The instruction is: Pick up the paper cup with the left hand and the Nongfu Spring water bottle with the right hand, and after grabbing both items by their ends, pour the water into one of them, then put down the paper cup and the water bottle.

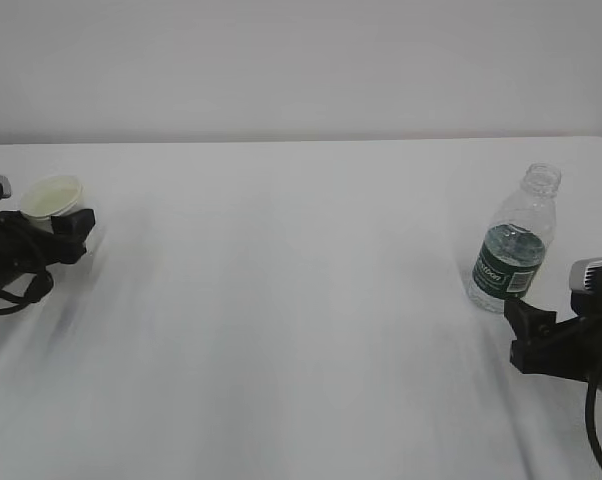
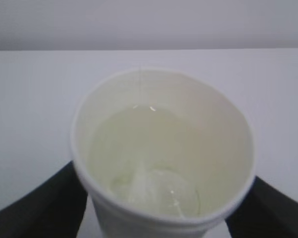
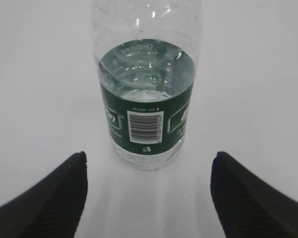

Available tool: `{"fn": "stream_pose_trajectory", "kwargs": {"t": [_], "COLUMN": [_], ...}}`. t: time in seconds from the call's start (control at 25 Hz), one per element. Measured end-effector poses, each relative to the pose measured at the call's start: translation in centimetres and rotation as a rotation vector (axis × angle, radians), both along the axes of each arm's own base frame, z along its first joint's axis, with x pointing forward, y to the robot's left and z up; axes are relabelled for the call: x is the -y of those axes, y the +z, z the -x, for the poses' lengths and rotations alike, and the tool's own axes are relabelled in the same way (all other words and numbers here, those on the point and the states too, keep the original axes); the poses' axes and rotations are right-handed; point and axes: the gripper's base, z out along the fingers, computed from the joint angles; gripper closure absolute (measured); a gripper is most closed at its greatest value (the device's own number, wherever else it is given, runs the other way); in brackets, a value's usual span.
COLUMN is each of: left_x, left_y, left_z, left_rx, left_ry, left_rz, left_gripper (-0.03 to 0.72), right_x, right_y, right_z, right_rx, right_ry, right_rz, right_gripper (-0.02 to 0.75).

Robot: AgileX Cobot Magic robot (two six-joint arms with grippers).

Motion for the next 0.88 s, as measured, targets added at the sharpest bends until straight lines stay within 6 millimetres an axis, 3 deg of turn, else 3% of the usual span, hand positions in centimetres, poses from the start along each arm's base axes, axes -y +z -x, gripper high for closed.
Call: {"fn": "stream_pose_trajectory", "kwargs": {"t": [0.48, 0.88], "left_x": [-0.1, 0.0], "left_y": [-1.5, -0.1], "left_z": [3.8, 6.2], "left_rx": [-0.096, -0.112], "left_ry": [0.027, 0.028], "left_rz": [0.017, 0.018], "left_gripper": [0.098, 0.099], "right_x": [0.0, 0.0], "right_y": [0.0, 0.0], "right_z": [0.0, 0.0], "right_rx": [0.0, 0.0], "right_ry": [0.0, 0.0], "right_rz": [0.0, 0.0], "right_gripper": [0.15, 0.15]}}
